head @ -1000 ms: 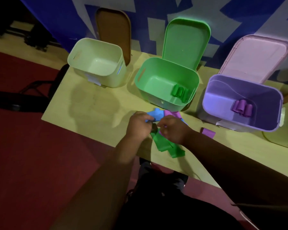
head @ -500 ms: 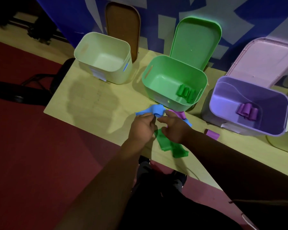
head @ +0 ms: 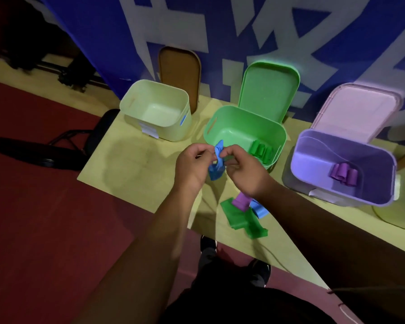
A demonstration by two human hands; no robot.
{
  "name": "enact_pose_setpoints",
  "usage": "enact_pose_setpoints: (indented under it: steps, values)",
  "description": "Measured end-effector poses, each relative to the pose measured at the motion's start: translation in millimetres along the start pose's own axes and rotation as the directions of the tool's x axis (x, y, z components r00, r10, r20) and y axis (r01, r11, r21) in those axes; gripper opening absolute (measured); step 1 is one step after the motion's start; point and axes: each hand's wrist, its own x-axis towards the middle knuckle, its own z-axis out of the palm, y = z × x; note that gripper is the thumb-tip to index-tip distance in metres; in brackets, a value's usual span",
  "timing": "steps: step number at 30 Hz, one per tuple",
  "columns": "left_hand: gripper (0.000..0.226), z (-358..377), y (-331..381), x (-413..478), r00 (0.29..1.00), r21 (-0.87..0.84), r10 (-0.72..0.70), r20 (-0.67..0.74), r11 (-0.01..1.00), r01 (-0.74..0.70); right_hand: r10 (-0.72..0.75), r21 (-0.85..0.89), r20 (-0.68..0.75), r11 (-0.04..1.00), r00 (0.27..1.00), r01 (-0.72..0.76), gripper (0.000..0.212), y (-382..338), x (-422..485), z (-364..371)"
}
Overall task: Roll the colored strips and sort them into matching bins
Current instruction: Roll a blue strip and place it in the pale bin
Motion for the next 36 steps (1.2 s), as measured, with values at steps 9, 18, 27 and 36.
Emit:
enact_pose_setpoints:
  steps: [9, 18, 27, 36]
  values:
    - [0.063, -11.5, 119.0, 0.4, 0.929, -0.2, 0.294, 0.223, 0.947, -0.251, -0.077, 0.303, -0.253, 0.94, 0.964, 0.155, 0.028, -96.8, 25.3, -69.1]
    - [0.053, -1.5, 213.3, -10.5, 0.771, -0.386, 0.482, 0.416, 0.861, -0.33, -0.05, 0.322, -0.496, 0.917, 0.867, 0.237, 0.024, -164.5, 23.6, -144.0]
    - [0.043, 35.2, 294.4, 0.7, 0.871, -0.371, 0.462, 0.167, 0.848, -0.379, -0.091, 0.346, -0.549, 0.88, 0.831, 0.325, 0.021, -192.1, 0.3, -208.6]
    - [0.019, 48.2, 387.3, -16.5, 0.78, -0.291, 0.616, 0.107, 0.77, -0.568, -0.202, 0.237, -0.548, 0.893, 0.812, 0.382, 0.021, -198.2, -19.3, -245.1]
